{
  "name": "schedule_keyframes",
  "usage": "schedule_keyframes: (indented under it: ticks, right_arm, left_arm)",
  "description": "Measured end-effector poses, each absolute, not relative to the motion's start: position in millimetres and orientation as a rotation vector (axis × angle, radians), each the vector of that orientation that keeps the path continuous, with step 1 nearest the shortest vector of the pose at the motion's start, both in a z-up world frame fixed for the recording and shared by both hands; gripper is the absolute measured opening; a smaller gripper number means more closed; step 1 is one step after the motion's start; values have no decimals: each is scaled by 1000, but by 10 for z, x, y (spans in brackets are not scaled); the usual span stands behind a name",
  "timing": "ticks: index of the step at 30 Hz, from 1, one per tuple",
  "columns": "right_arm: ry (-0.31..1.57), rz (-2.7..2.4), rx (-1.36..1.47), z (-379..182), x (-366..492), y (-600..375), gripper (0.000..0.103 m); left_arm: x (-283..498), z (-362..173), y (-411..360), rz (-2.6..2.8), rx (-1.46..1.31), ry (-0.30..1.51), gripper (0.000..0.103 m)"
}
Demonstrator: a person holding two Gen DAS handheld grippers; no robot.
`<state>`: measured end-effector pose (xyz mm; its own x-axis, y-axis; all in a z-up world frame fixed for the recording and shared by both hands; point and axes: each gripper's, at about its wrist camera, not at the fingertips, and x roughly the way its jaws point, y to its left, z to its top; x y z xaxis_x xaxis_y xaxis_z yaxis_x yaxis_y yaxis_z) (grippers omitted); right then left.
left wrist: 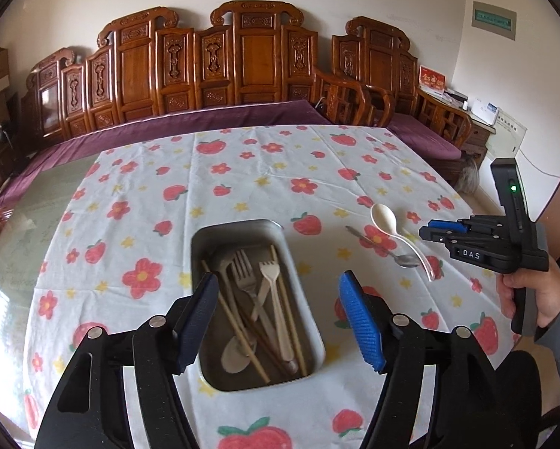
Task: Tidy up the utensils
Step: 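Move the right tool to the cream spoon and grasp its handle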
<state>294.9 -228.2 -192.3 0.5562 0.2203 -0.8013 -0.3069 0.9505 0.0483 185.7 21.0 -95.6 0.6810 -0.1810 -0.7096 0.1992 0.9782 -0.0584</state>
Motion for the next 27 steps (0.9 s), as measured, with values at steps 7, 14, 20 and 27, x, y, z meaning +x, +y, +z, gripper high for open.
schedule_keyframes:
  ticks: [7, 14, 20, 27]
  right_arm:
    - [1015, 284, -34, -2365, 3170, -2610, 26]
    - [1023, 330, 31, -2499, 3272, -2626, 26]
    - [1034, 356, 55, -2530, 3343, -2594, 26]
    - [1072, 331, 18, -2645, 3353, -2583, 12]
  left_arm:
    - [1974, -1135, -77, -230, 36, 835, 66]
    - [2028, -1299, -322, -248, 47, 874, 66]
    - [2046, -1386, -527, -264, 70, 895, 66]
    - [2073, -1442, -716, -276, 85, 910, 66]
